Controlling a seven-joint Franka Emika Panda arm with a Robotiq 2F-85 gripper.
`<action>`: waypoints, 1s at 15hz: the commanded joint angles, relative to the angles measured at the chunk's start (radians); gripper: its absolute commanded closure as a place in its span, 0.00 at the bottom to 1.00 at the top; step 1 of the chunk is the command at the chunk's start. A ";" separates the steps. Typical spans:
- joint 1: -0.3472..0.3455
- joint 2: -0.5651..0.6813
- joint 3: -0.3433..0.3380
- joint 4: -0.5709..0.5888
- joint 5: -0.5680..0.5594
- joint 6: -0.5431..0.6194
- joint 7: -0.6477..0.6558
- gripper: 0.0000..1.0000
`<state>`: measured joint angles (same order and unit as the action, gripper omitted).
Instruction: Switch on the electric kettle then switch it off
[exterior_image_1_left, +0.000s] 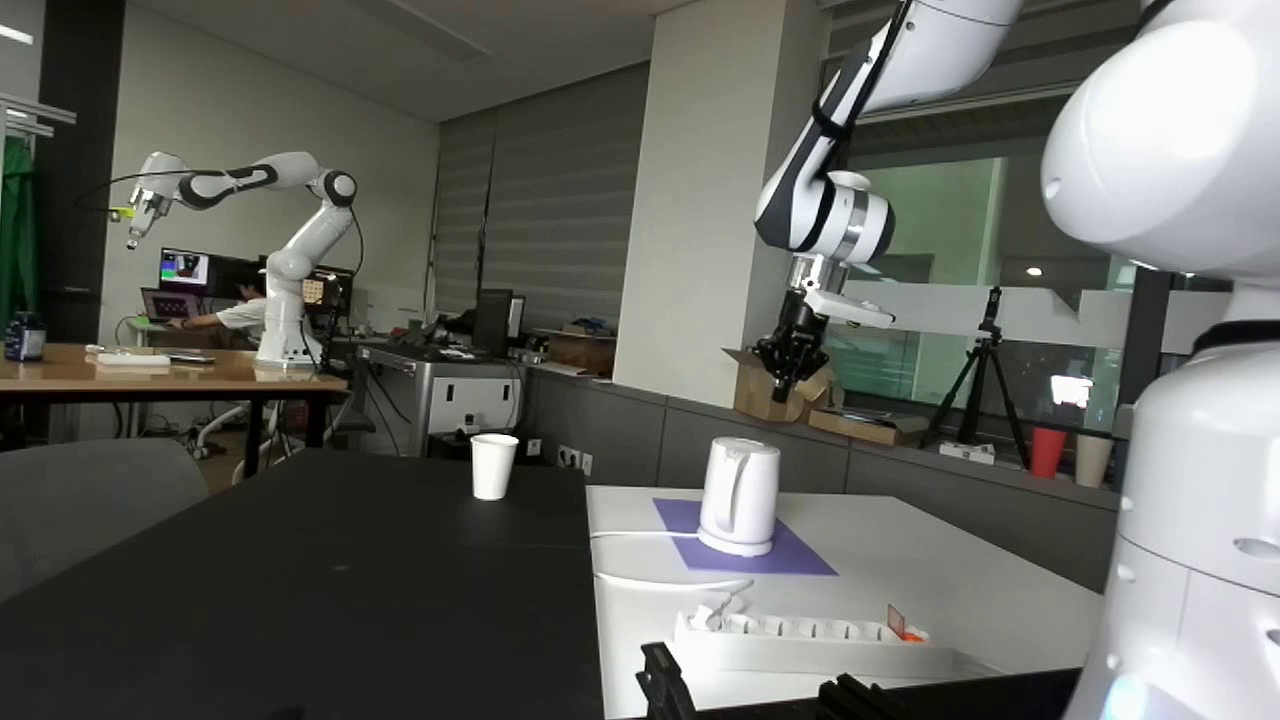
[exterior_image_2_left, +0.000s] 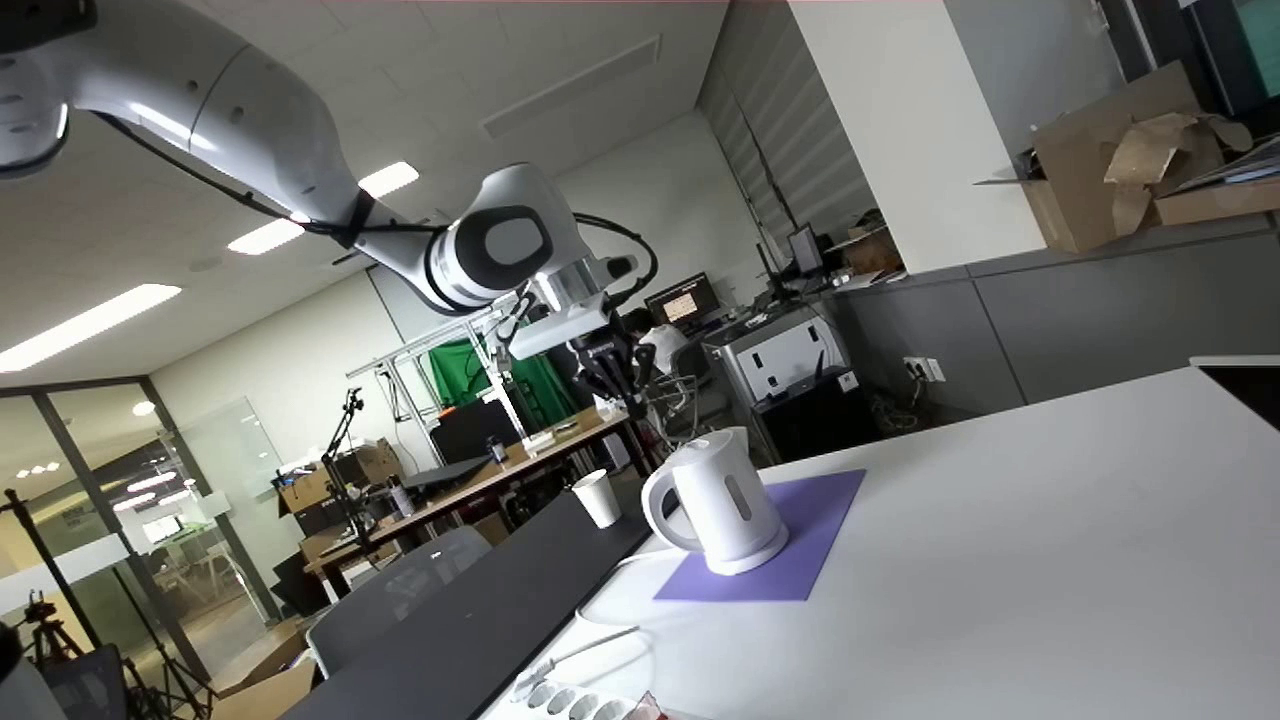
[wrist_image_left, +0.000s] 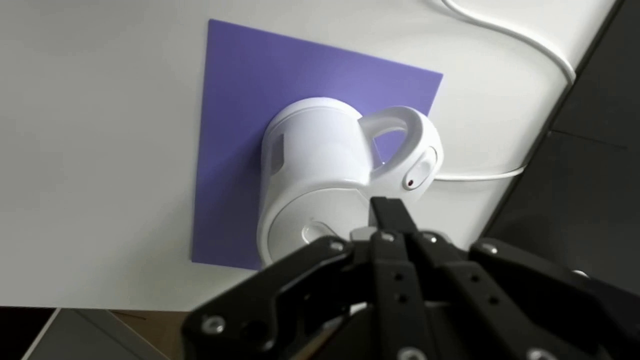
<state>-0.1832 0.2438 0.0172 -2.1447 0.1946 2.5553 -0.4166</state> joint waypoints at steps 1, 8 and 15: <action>0.001 -0.013 -0.014 -0.006 -0.005 -0.006 0.001 1.00; 0.001 -0.009 -0.013 -0.005 0.006 0.002 -0.003 1.00; 0.018 0.016 0.013 0.009 0.019 -0.075 -0.019 1.00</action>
<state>-0.1762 0.2503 0.0220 -2.1468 0.2000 2.5117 -0.4322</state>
